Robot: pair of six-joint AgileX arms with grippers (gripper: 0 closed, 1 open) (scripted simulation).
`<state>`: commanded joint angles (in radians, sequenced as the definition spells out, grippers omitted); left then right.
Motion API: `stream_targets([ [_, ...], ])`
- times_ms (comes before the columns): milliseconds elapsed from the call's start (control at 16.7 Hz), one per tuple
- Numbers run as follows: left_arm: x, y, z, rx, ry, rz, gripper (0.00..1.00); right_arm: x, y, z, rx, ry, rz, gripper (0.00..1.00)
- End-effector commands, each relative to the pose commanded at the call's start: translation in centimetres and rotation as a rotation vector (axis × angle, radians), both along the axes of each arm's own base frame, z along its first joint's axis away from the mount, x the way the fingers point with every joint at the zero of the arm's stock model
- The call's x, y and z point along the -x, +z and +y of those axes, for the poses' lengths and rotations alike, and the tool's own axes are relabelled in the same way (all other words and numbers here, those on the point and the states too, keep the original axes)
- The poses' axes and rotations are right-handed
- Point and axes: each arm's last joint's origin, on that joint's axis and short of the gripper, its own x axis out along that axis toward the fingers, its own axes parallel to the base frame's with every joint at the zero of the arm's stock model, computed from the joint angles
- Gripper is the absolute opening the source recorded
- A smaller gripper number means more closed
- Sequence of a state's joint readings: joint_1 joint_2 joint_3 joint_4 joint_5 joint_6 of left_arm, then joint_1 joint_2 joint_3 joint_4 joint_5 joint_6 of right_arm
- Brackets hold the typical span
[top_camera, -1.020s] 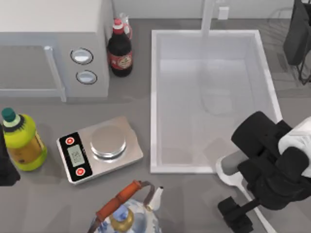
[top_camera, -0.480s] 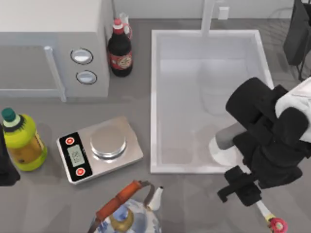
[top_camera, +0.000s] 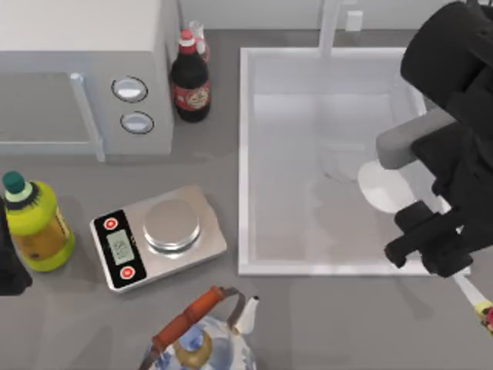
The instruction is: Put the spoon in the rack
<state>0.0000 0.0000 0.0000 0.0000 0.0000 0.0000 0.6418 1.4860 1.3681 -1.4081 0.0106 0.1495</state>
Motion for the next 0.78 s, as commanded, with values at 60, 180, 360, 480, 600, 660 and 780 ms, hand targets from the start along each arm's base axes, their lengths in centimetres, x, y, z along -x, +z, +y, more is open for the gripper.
stream_targets([
  [60,0.0,0.0,0.0,0.000,0.000,0.000,1.00,0.3,1.0,-0.3,-0.007,-0.001,-0.009,0.00],
  [180,0.0,0.0,0.0,0.000,0.000,0.000,1.00,0.6,1.9,-0.5,-0.015,-0.001,-0.020,0.00],
  [360,0.0,0.0,0.0,0.000,0.000,0.000,1.00,0.6,1.9,-0.5,-0.015,-0.001,-0.020,0.00],
  [480,0.0,0.0,0.0,0.000,0.000,0.000,1.00,0.6,1.8,-0.4,-0.015,0.000,-0.018,0.00],
  [600,0.0,0.0,0.0,0.000,0.000,0.000,1.00,0.1,2.1,-1.0,-0.054,-0.025,-0.043,0.00],
  [660,0.0,0.0,0.0,0.000,0.000,0.000,1.00,-0.3,2.4,-1.6,-0.089,-0.049,-0.068,0.00],
  [780,0.0,0.0,0.0,0.000,0.000,0.000,1.00,-1.5,3.0,-3.3,-0.182,-0.118,-0.140,0.00],
])
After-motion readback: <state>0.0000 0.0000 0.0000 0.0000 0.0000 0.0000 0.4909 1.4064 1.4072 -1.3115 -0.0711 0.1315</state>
